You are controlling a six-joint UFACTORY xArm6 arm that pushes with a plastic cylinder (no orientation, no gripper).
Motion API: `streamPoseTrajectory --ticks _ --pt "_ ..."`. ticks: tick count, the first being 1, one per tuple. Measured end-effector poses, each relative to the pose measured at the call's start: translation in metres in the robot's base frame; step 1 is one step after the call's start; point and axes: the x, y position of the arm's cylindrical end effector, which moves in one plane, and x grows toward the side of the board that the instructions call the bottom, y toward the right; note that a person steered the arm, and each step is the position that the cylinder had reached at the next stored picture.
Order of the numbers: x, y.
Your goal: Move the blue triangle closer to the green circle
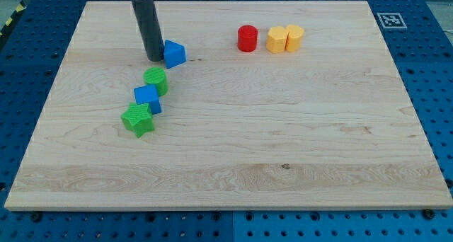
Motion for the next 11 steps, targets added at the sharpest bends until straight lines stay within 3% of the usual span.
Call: streamPoseTrajectory --ticks 2,4,6,11 --pt "-0.031 -0.026" --pt "-0.023 0.065" --pt "0.008 0.093" --pt "0.034 0.032"
